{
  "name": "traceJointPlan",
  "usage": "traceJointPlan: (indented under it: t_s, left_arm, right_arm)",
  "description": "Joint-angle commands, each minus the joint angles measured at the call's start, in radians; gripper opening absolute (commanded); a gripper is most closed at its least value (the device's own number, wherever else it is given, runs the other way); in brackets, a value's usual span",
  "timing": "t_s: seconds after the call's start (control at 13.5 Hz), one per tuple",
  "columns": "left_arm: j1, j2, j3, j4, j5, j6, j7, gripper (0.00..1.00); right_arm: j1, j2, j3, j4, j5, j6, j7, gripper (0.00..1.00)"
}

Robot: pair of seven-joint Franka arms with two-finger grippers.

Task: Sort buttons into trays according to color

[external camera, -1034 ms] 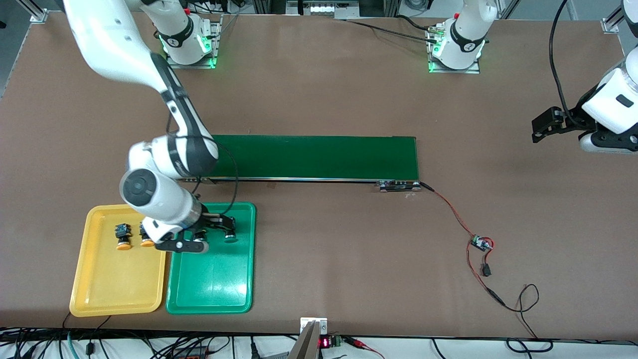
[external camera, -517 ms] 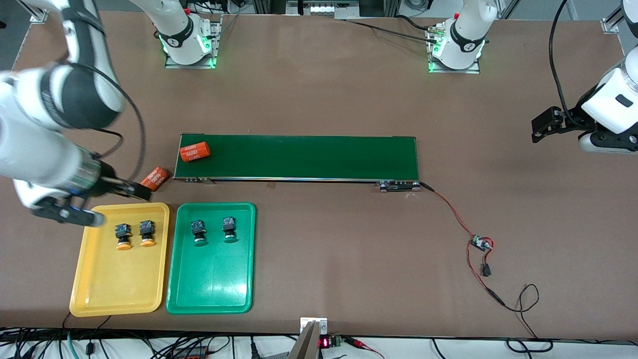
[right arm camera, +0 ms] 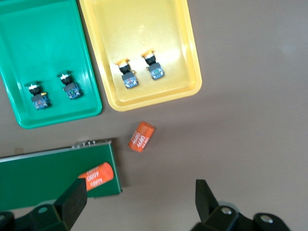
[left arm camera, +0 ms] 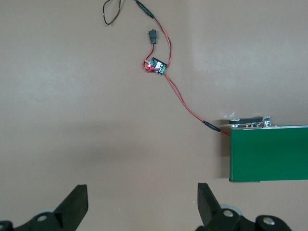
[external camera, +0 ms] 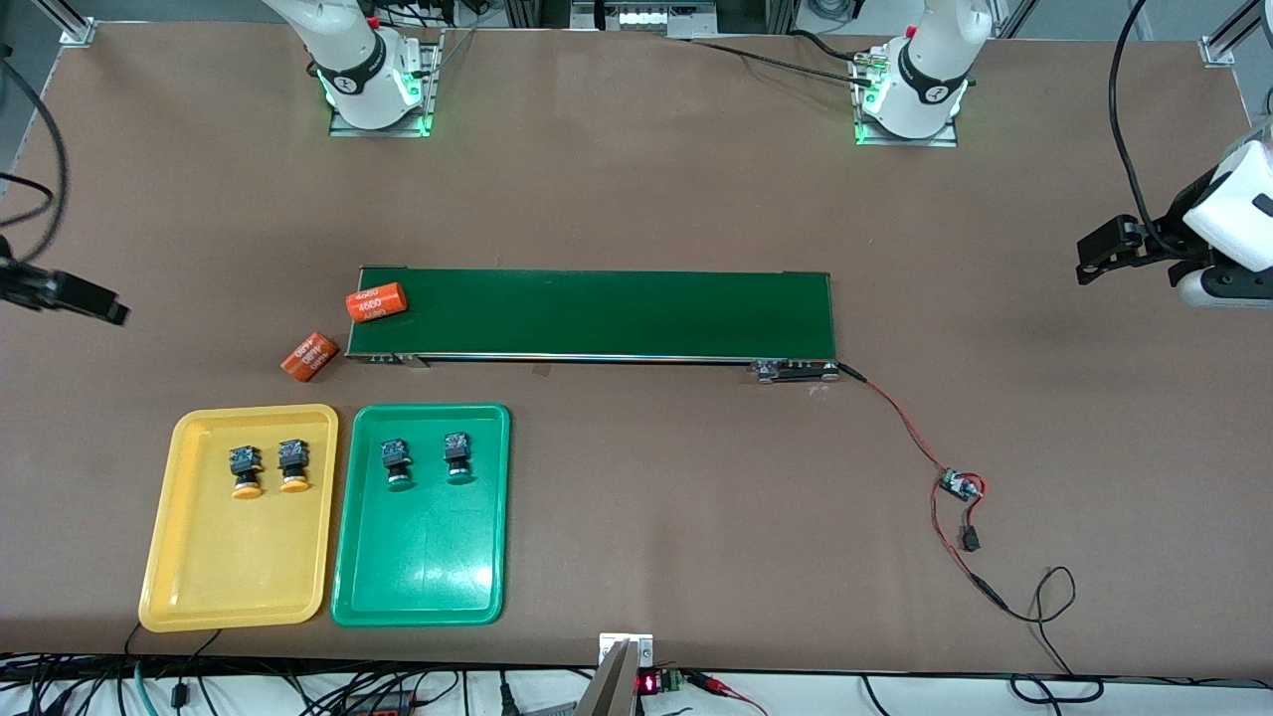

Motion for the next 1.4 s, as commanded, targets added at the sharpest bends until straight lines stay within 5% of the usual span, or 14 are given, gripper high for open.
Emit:
traceJointPlan:
  t_s: [0.0,0.66,1.33]
  left_arm:
    - [0.006,-0.095,-0.008,-0.122,-0.012,0.055,0.019,1.0]
    - [0.025,-0.091,-0.008,-0.118,-0.014,0.06,0.011,1.0]
    - [0.023,-0.086,-0.01,-0.108,-0.048,0.057,0.013,1.0]
  right_arm:
    - [0.002,-0.088,0.015,-0.085,-0.032,-0.01,-0.066,1.0]
    - [0.013,-0.229,0.035,-0.233,-0.037,0.015,-0.08,1.0]
    - [0.011,-0.232,0.07,-0.23,-0.036,0.001,-0.066,1.0]
